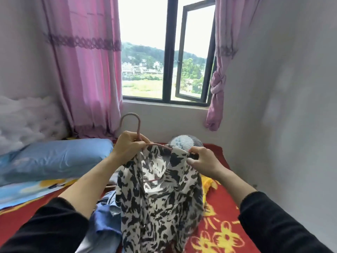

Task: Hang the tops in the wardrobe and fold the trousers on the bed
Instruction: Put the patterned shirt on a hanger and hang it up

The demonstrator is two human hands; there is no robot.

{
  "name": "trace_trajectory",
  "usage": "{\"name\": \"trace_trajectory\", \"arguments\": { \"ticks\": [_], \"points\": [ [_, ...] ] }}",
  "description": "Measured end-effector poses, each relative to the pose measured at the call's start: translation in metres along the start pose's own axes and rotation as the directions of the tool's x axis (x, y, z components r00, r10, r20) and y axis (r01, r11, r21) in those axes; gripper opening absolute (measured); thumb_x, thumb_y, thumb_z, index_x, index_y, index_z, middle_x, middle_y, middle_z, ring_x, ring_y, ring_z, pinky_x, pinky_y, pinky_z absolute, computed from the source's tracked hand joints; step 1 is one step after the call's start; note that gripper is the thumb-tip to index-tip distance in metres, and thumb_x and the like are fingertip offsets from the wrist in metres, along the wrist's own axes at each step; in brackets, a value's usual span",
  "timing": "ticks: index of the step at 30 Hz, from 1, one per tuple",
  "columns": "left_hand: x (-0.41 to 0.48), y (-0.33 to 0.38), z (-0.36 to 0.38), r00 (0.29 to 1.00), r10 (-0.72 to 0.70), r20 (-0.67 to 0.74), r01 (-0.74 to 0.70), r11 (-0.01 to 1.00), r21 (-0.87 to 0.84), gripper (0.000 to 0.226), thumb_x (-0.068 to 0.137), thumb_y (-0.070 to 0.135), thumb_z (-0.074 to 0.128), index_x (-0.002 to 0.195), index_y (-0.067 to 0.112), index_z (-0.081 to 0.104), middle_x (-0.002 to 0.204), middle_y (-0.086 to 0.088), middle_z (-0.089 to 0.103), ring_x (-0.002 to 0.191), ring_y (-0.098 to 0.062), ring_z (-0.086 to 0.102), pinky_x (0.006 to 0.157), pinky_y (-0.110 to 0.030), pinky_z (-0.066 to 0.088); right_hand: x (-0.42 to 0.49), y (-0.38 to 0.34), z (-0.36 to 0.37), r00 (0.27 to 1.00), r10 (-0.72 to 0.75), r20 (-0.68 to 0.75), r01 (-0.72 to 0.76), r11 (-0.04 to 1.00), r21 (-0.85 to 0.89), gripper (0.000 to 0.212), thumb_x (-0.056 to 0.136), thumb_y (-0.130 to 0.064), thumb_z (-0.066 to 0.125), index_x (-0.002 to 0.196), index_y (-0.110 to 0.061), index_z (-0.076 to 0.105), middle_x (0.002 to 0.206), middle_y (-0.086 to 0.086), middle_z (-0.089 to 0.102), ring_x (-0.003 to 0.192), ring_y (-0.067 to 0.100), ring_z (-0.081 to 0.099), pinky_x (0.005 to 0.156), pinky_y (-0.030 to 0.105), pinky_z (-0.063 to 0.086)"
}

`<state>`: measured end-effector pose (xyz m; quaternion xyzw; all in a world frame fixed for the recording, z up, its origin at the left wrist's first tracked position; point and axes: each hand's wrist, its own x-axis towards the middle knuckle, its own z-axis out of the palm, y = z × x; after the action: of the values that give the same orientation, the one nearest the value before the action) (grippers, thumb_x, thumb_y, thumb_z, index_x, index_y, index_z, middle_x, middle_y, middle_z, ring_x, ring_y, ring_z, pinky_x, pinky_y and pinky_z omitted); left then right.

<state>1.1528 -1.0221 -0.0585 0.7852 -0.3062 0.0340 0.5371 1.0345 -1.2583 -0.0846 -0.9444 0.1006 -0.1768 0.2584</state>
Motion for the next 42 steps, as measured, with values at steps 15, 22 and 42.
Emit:
{"name": "trace_trajectory", "arguments": {
  "ticks": [15,22,42],
  "points": [
    [-0.198,0.004,-0.136,0.929,-0.139,-0.342,0.196,0.971,0.137,0.03,0.083,0.041,0.07,0.087,0.011,0.07,0.074,-0.001,0.068,0.067,-0.008,0.059,0.064,-0.021,0.045,-0.045,-0.115,0.019,0.977,-0.207,-0.042,0.21,0.934,0.289,0.024,0.08,-0.021,0.067,0.059,-0.018,0.058,0.052,-0.006,0.052,0.055,0.014,0.047,0.056,0.027,0.038],
    [-0.289,0.013,-0.208,0.849,-0.276,-0.451,0.291,0.956,-0.038,0.029,0.08,0.041,0.07,0.099,0.02,0.075,0.079,0.0,0.07,0.067,-0.009,0.055,0.068,-0.019,0.045,-0.084,-0.22,0.062,0.926,-0.364,0.104,0.269,0.826,0.495,0.011,0.074,-0.032,0.065,0.083,-0.027,0.061,0.081,-0.007,0.064,0.076,0.017,0.061,0.07,0.035,0.053],
    [-0.61,-0.001,-0.448,0.326,-0.549,-0.77,0.507,0.789,-0.347,0.015,0.091,0.015,0.063,0.099,0.005,0.069,0.072,-0.003,0.073,0.07,-0.01,0.07,0.063,-0.017,0.052,-0.25,-0.555,0.229,0.617,-0.701,0.358,0.447,0.686,0.574,0.033,0.091,-0.033,0.063,0.062,-0.019,0.054,0.058,-0.005,0.05,0.054,0.009,0.044,0.056,0.025,0.036]
  ]
}}
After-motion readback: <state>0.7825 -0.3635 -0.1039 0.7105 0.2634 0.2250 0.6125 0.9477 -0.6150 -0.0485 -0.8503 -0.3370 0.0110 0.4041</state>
